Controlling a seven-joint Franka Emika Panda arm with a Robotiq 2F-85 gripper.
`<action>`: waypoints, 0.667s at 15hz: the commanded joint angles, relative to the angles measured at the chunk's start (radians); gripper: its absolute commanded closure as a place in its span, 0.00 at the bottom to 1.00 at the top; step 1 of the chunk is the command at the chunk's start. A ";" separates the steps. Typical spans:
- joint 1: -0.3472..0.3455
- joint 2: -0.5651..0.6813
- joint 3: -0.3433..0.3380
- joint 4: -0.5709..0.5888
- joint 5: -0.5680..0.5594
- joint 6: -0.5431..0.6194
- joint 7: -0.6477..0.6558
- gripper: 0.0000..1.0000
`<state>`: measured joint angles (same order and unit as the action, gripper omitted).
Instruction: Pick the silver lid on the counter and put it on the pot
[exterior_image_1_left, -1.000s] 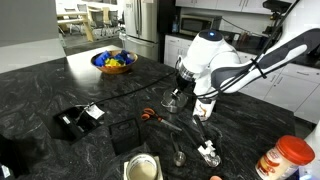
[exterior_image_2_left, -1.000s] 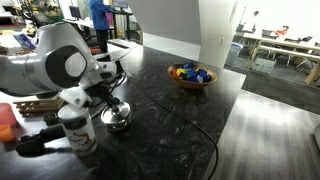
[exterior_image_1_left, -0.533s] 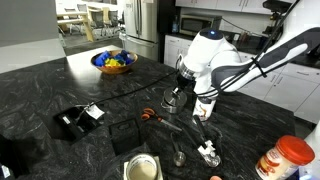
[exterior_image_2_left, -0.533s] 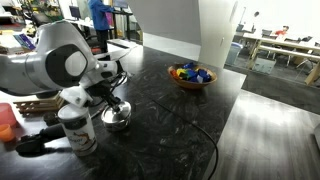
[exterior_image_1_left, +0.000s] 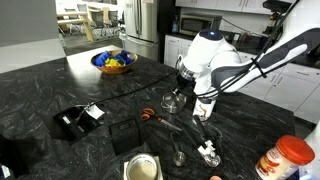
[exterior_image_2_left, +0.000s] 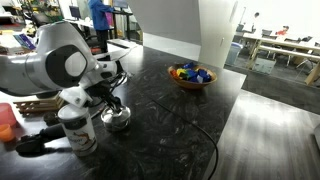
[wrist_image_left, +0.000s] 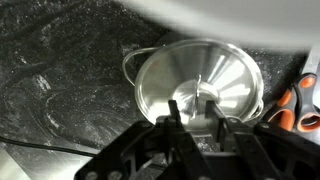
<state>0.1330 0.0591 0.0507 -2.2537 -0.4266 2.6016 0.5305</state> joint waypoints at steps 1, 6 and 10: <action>0.001 -0.019 0.007 -0.008 -0.022 0.027 -0.007 0.37; 0.003 -0.025 0.023 0.005 -0.027 0.014 -0.005 0.26; 0.003 -0.027 0.023 0.004 -0.028 0.014 -0.006 0.22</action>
<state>0.1442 0.0331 0.0663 -2.2503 -0.4581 2.6171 0.5288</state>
